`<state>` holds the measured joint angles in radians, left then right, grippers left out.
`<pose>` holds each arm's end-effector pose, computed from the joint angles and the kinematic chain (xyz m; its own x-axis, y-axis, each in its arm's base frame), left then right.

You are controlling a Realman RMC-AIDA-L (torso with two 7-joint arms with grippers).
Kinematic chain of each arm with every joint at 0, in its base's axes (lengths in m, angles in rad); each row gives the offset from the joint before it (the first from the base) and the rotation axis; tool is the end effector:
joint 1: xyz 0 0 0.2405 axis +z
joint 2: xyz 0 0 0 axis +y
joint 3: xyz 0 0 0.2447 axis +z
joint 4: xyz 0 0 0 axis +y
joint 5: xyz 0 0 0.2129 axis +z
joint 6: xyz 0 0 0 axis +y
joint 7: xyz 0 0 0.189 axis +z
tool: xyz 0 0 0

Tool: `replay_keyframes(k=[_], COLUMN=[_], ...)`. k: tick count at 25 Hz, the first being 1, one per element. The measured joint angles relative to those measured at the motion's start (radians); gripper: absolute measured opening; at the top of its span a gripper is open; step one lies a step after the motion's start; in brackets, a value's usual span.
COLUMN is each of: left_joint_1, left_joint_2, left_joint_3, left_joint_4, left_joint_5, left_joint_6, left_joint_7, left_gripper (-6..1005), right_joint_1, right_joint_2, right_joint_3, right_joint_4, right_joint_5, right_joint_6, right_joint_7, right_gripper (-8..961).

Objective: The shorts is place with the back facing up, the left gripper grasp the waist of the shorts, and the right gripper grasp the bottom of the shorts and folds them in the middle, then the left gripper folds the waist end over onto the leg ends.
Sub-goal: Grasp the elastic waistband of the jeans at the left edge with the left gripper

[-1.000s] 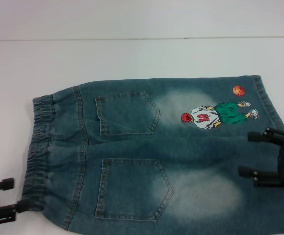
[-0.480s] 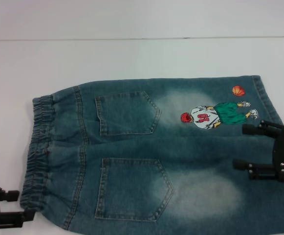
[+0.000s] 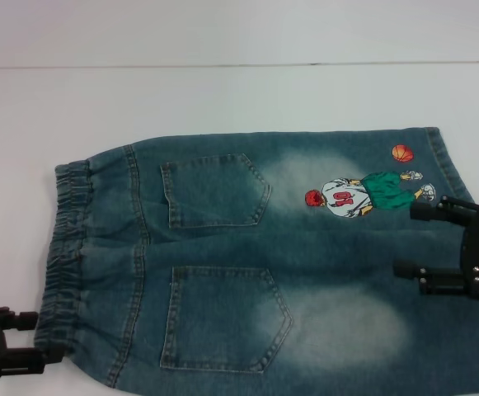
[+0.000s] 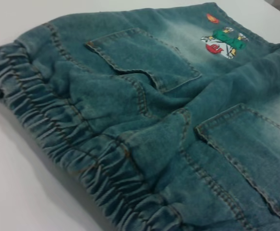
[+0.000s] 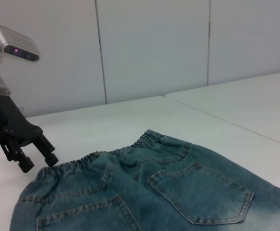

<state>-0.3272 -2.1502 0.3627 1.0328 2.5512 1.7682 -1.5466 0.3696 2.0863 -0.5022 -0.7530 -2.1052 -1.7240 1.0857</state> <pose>-0.3468 0.2466 0.0106 0.6931 0.6821 0.2331 0.7208 -0.6590 -0.2150 0.2867 0.2913 -0.0027 0.8636 -0.1691 -0.4750 -0.3353 -0.8962 -0.2905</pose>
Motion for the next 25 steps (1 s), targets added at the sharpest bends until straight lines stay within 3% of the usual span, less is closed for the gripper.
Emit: replay_keyframes(k=[25], left_joint_1=[-0.014], left_joint_2=[0.007], left_joint_3=[0.047], left_joint_4=[-0.048], left_joint_5=[0.016], left_joint_6=[-0.065], left_joint_7=[0.000], left_gripper=[778], right_joint_1=[-0.002], right_joint_2=[0.000], right_joint_3=[0.020], right_joint_4=[0.017], right_joint_5=[0.001], right_joint_6=[0.002], right_joint_7=[0.000], right_gripper=[926])
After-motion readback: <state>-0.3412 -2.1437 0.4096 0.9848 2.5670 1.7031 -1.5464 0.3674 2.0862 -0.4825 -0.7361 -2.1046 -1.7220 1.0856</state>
